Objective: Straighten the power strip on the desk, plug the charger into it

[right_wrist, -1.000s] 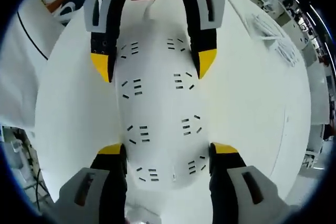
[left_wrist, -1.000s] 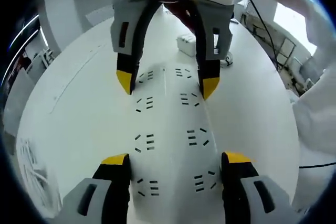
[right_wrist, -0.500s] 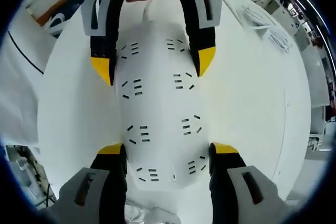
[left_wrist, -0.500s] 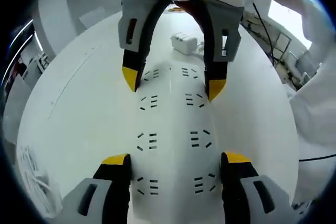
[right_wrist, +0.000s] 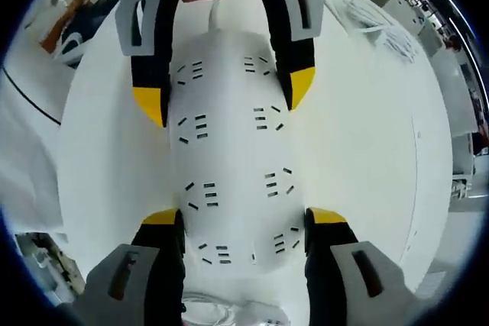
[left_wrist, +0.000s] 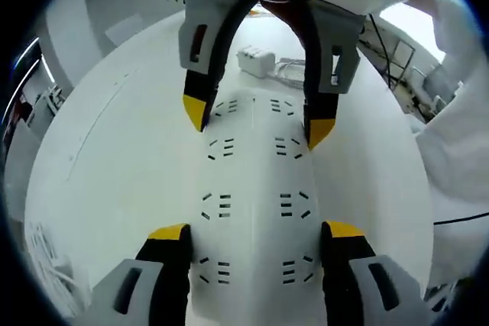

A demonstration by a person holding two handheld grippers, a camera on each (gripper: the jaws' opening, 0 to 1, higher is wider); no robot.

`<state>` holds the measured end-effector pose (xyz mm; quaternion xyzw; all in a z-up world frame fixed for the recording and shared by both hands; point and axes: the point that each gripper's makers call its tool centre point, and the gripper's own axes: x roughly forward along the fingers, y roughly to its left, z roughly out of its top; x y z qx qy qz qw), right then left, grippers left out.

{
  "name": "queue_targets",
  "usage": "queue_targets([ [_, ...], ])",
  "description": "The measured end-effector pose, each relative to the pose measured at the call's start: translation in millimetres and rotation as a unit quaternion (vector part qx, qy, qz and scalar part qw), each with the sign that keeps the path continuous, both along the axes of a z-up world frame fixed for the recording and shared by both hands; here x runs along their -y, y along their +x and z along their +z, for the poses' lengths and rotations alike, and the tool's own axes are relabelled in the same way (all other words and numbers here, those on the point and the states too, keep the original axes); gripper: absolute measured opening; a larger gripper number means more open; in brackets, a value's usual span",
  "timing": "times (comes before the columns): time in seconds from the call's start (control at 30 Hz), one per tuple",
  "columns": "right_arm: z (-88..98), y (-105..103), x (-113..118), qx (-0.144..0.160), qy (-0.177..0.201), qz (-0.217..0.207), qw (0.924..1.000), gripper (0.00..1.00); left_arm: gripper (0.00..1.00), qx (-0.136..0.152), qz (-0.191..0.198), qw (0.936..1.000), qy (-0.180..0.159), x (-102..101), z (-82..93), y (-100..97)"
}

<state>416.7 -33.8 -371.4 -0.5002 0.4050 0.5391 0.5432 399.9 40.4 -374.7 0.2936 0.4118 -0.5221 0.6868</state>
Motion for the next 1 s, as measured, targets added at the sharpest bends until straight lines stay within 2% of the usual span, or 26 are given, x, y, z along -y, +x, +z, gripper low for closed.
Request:
queue_targets([
  [0.27, -0.8, -3.6, -2.2, -0.008, 0.003, 0.012, 0.9999, 0.63, 0.7, -0.002, -0.003, 1.0, 0.007, -0.4, -0.1, -0.6],
  [0.4, -0.4, -2.9, -11.4, -0.027, 0.042, 0.079, 0.9956, 0.64, 0.7, -0.001, -0.004, 1.0, 0.005, -0.6, -0.3, -0.1],
  [0.47, 1.9, 2.9, -9.9, -0.027, 0.042, 0.097, 0.994, 0.66, 0.7, -0.001, -0.005, 1.0, 0.005, -1.1, -0.5, 2.5],
  [0.6, 0.4, 6.1, -2.8, -0.039, 0.02, 0.098, 0.9942, 0.64, 0.7, -0.003, -0.008, 0.9999, 0.007, -2.7, -0.9, 3.2],
  [0.67, -0.8, 4.4, -2.6, -0.042, 0.019, 0.099, 0.994, 0.63, 0.7, -0.005, -0.029, 0.9993, 0.022, -7.3, -1.0, 0.3],
  [0.83, -1.0, 2.9, -3.3, -0.036, 0.016, 0.099, 0.9943, 0.63, 0.7, -0.008, -0.03, 0.9988, 0.038, -6.1, -0.9, 0.8],
  [1.0, -1.4, 2.2, -4.3, -0.032, 0.012, 0.094, 0.995, 0.62, 0.7, -0.009, -0.03, 0.9988, 0.039, -7.6, -0.9, -0.3],
])
